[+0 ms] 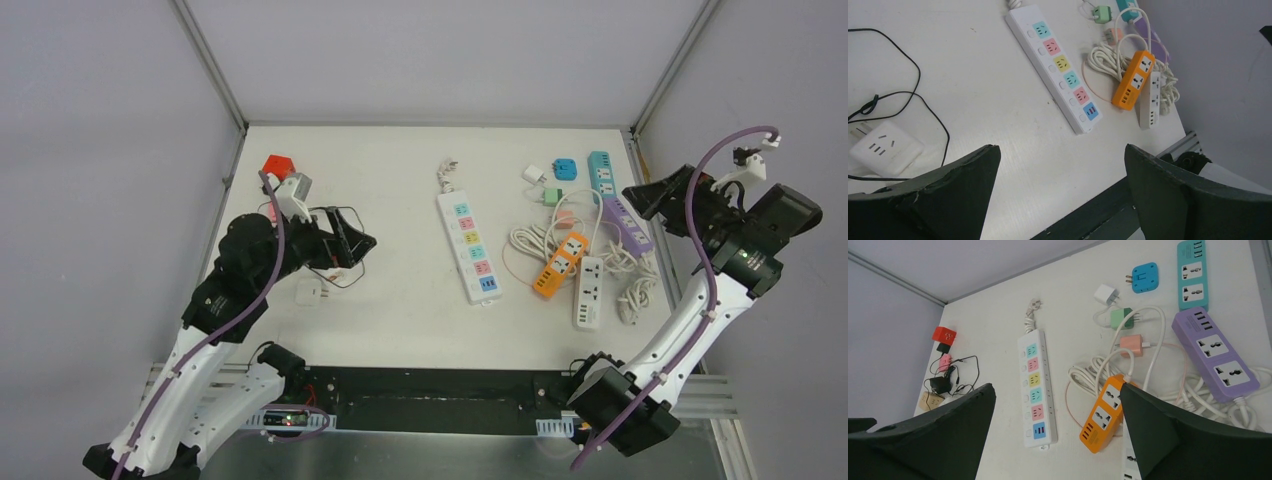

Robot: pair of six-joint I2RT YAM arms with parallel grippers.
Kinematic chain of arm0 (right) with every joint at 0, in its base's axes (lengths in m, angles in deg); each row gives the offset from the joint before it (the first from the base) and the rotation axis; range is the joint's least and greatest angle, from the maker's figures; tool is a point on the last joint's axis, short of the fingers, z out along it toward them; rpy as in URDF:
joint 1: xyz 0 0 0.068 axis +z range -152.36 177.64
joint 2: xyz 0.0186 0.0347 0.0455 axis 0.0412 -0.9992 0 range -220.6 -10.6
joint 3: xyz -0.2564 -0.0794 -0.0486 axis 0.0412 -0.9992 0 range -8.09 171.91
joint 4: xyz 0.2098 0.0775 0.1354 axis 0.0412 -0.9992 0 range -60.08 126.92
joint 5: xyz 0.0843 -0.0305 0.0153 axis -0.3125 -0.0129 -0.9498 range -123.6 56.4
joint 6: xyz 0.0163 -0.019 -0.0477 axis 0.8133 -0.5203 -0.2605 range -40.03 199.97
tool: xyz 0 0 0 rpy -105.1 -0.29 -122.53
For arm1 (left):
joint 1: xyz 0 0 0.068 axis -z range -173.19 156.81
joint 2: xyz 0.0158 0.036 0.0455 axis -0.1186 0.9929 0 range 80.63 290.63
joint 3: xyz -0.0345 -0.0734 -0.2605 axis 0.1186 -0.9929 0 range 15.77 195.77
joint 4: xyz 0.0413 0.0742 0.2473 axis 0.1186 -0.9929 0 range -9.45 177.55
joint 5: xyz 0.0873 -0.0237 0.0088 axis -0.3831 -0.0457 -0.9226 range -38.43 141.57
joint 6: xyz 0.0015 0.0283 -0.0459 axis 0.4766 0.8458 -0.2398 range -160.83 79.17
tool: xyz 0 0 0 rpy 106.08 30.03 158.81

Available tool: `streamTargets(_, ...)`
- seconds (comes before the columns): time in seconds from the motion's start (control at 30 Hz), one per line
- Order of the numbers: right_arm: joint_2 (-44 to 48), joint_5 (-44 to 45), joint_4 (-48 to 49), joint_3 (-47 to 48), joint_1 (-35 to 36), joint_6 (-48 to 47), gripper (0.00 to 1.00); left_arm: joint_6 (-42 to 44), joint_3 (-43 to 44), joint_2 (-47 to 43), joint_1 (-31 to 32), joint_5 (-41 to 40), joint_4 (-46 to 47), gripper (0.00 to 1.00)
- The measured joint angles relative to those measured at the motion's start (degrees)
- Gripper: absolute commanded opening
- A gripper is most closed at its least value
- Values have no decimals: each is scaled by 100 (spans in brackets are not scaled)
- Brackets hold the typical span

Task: Pull the plug off the socket
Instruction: Reset both arms

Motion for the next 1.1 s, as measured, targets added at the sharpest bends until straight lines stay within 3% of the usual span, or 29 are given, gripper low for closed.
streamTargets(0.67,-125,-9,-210,-249,0,-485,100,-1121,122,31,0,-175,-63,99)
streamTargets(1.1,-146,24,-164,-249,417,-577,100,-553,1342,1322,164,-1287,-970,99)
